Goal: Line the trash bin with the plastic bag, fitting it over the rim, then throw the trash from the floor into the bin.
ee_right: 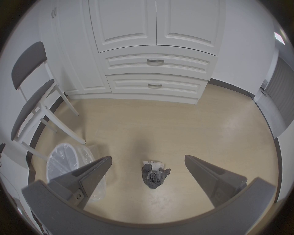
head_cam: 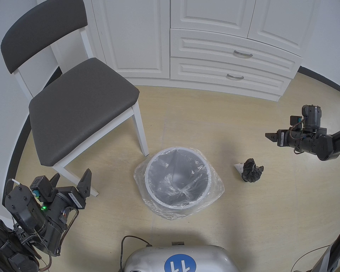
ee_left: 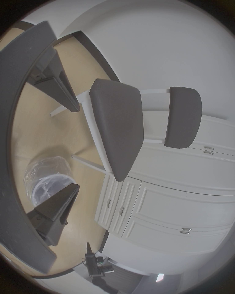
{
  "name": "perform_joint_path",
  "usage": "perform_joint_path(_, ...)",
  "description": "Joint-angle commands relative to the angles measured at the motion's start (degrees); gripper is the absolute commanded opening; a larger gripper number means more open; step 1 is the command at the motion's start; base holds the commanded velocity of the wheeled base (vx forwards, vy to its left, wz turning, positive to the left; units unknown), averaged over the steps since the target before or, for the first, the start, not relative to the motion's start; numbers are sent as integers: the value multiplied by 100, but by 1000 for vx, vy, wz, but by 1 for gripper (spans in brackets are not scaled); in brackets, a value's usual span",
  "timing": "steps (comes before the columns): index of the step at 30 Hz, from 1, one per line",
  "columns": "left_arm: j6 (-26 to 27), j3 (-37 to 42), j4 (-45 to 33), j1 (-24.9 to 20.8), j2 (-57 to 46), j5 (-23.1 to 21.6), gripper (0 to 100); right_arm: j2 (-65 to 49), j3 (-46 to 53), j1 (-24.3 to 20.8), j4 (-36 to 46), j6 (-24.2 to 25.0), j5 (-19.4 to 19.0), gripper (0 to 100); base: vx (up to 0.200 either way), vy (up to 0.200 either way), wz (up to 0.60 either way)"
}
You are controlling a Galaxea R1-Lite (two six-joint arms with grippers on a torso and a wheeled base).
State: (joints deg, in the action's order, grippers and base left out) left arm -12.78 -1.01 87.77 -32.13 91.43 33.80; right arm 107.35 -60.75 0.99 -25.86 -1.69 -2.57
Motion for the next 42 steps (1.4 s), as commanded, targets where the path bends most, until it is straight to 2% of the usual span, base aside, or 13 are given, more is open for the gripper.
perform_joint_path(1, -94, 101, -6, -346, 6, 91, 100, 752, -658, -178, 28, 46, 178, 100, 0, 0, 0)
perform_joint_path(4, -94, 101, 3, -364, -81, 188, 100, 1157, -851, -318, 46, 38, 521, 100, 0, 0, 0)
perform_joint_path(6, -85, 101, 3, -364, -161, 205, 100, 1350, -869, -336, 107, -24, 582, 100, 0, 0, 0)
perform_joint_path(12, -85, 101, -6, -478, -196, 232, 100, 1895, -1220, -266, 687, -296, 600, 100, 0, 0, 0)
perform_joint_path(26, -94, 101, -6, -601, -196, 320, 100, 2756, -1335, -11, 687, -964, 609, 100, 0, 0, 0)
perform_joint_path(34, -94, 101, 3, -601, -204, 320, 100, 3301, -1756, -28, 652, -912, 538, 100, 0, 0, 0)
perform_joint_path(42, -85, 101, -6, -601, -301, 329, 100, 3890, -2266, -90, 661, -604, 591, 100, 0, 0, 0)
